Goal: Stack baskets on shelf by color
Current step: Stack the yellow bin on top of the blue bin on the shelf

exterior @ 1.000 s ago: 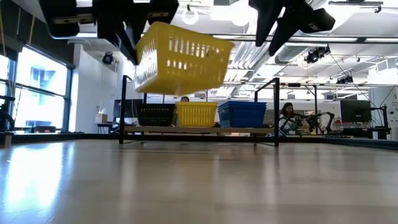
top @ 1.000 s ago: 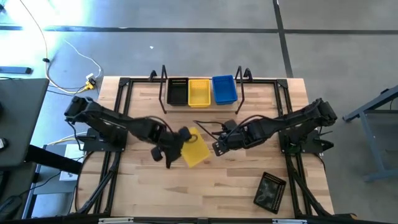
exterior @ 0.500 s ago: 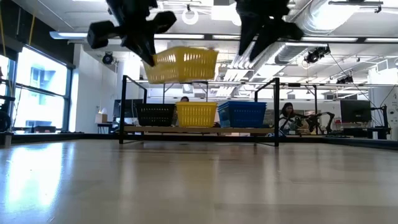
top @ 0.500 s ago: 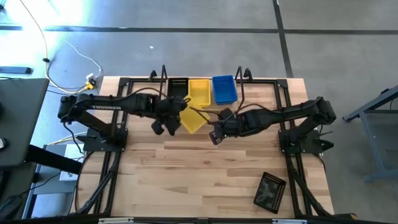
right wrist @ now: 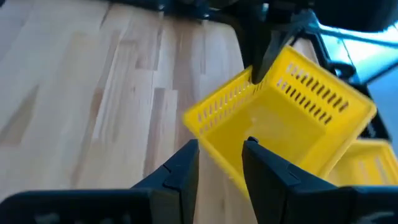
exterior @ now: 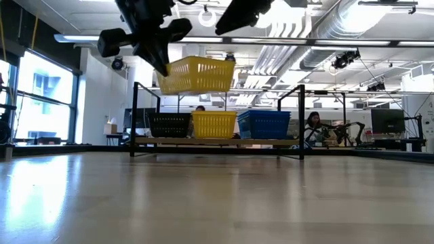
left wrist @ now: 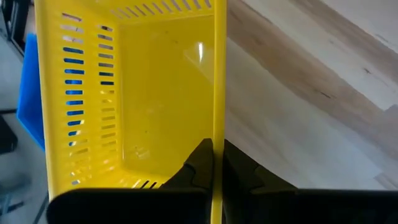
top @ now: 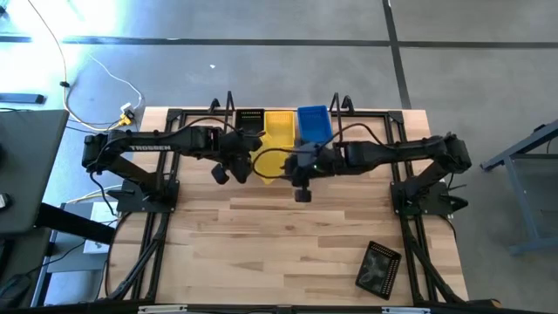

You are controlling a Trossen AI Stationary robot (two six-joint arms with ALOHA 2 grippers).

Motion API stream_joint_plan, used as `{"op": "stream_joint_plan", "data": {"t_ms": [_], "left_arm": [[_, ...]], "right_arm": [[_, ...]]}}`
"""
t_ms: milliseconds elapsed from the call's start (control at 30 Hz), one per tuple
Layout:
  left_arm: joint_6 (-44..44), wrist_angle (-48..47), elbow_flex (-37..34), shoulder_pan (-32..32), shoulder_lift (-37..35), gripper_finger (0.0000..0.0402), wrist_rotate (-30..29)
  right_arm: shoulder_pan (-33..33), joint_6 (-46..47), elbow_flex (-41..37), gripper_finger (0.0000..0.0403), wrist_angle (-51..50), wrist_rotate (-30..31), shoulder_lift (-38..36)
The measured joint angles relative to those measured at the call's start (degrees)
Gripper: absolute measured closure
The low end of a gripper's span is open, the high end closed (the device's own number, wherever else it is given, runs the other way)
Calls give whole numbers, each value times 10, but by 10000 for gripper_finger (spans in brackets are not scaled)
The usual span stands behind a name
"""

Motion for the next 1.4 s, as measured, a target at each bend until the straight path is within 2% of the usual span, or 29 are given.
{"op": "stream_joint_plan", "data": {"t_ms": [100, 267, 433, 500, 700, 967, 1100, 1200, 1333, 1400], "left_arm": [[15, 6, 0, 0, 0, 401, 6], [35, 29, 0, 2, 0, 401, 7], [44, 52, 0, 10, 0, 401, 8], [47, 52, 0, 13, 0, 401, 12], [47, 51, 0, 13, 1, 401, 25], [26, 67, 0, 12, 1, 401, 64], [7, 81, 0, 12, 1, 401, 64], [7, 80, 0, 12, 1, 399, 43], [7, 82, 0, 12, 1, 391, 17], [2, 86, 1, 12, 1, 387, 8]], "right_arm": [[-16, -56, 0, 293, -8, -29, 0], [-41, -82, 0, 293, -22, -81, 0], [-50, -125, 0, 293, -57, -108, 10], [-52, -141, 0, 293, -64, -105, 15], [-54, -184, 0, 293, -79, -35, 24], [-58, -215, 0, 293, -102, -36, 33], [-58, -215, 0, 294, -109, -36, 47], [-58, -215, 0, 319, -106, -36, 49], [-58, -196, 0, 388, -106, -37, 49], [-58, -182, 0, 391, -104, -37, 49]]}}
